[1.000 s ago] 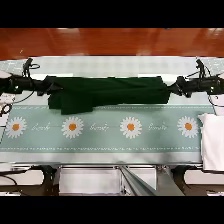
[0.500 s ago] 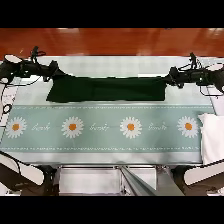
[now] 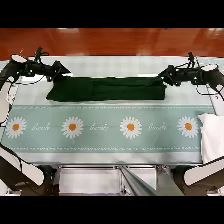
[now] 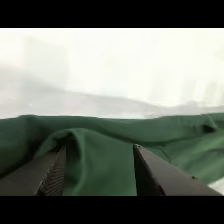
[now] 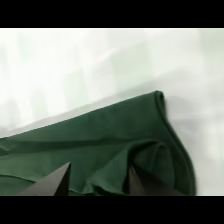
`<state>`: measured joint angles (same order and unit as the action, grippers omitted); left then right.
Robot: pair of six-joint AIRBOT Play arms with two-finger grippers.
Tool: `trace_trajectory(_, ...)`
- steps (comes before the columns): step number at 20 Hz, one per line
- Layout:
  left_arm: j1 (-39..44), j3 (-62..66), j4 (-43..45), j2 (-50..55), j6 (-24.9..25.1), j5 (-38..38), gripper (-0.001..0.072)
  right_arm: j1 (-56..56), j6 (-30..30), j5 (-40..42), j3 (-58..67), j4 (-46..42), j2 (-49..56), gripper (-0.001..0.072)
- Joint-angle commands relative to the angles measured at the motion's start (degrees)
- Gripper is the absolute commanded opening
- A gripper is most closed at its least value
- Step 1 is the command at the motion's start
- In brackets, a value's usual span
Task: Fold the shirts.
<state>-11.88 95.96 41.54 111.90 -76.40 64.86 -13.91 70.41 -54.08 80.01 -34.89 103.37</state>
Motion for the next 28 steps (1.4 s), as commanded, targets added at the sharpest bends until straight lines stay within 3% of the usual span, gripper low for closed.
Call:
trace_trajectory(1, -2.01, 4.48, 0.83, -0.66, -3.72, 9.51, 0.0508, -2.38, 0.00, -6.19, 2.36, -0.15, -1.62, 0.0411)
trace_trajectory(2, -3.48, 5.35, 3.52, -2.29, -10.05, 11.93, 0.0508, -4.50, 0.02, -10.05, 4.00, -1.11, -2.84, 0.0411)
trace_trajectory(3, -4.76, 5.33, 6.64, -4.63, -12.87, 13.60, 0.0508, -7.04, 0.24, -13.42, 5.38, -2.27, -4.42, 0.0411)
trace_trajectory(5, -6.29, 4.96, 15.87, -10.58, -12.85, 15.76, 0.0508, -13.07, 2.03, -15.67, 5.79, -5.79, -9.22, 0.0411)
trace_trajectory(7, -6.60, 0.76, 23.10, -18.49, -12.85, 13.07, 0.0508, -17.68, 3.02, -15.80, 4.44, -11.21, -13.60, 0.0411)
trace_trajectory(11, -5.90, -23.74, 19.91, -38.97, -12.74, -4.07, 0.0508, -21.16, 2.89, -9.99, -10.43, -13.14, -17.53, 0.0412)
trace_trajectory(14, -3.74, -41.62, 16.17, -50.88, -9.62, -9.49, 0.0508, -19.28, -1.31, -6.51, -18.99, -6.51, -15.45, 0.0418)
trace_trajectory(18, -0.70, -50.75, 13.90, -55.30, -9.60, -8.74, 0.0508, -13.92, -2.29, -6.75, -18.86, 0.13, -8.70, 0.0418)
trace_trajectory(28, 4.28, -51.08, 13.25, -55.06, -9.60, -9.05, 0.0508, -2.86, 1.70, -6.21, -7.08, 5.42, 2.86, 0.0417)
